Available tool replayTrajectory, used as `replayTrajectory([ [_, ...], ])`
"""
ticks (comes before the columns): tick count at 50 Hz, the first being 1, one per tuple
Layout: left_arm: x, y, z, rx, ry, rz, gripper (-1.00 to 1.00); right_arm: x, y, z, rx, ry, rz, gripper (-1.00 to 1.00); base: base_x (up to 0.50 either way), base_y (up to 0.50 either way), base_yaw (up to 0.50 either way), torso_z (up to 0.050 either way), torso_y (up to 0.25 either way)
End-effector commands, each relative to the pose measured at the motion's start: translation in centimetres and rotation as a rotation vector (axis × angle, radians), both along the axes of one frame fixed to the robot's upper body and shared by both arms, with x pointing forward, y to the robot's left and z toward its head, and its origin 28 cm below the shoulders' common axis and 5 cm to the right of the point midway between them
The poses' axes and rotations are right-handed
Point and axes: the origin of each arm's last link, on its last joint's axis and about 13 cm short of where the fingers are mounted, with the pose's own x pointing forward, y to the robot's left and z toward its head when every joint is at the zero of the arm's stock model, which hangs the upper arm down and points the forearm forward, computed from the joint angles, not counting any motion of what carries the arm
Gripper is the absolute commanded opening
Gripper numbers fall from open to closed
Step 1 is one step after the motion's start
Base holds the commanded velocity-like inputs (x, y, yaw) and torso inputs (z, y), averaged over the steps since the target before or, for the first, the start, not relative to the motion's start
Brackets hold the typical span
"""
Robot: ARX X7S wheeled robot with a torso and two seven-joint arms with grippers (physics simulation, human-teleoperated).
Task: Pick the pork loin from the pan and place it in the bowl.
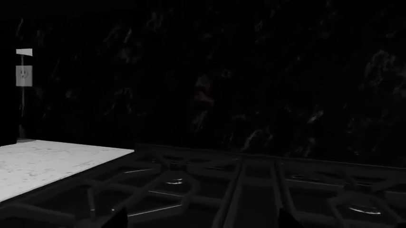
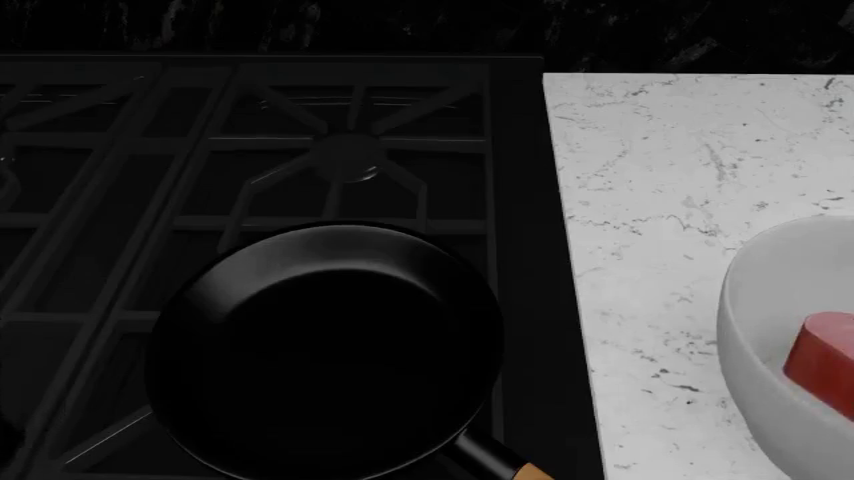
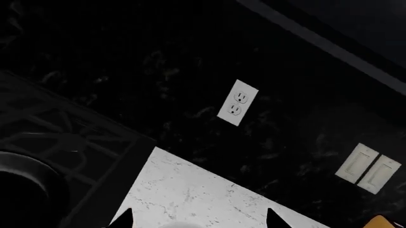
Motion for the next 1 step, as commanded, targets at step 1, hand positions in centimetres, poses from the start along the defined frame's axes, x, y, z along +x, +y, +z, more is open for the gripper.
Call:
replayTrajectory([
  [1, -0.32, 0.01, -1.10, 0.000, 0.004, 0.000, 1.00, -0.47, 2.75, -2.78, 0.001, -0.125, 0.091, 1.00, 0.00, 0.00, 0.00, 0.000, 0.000],
])
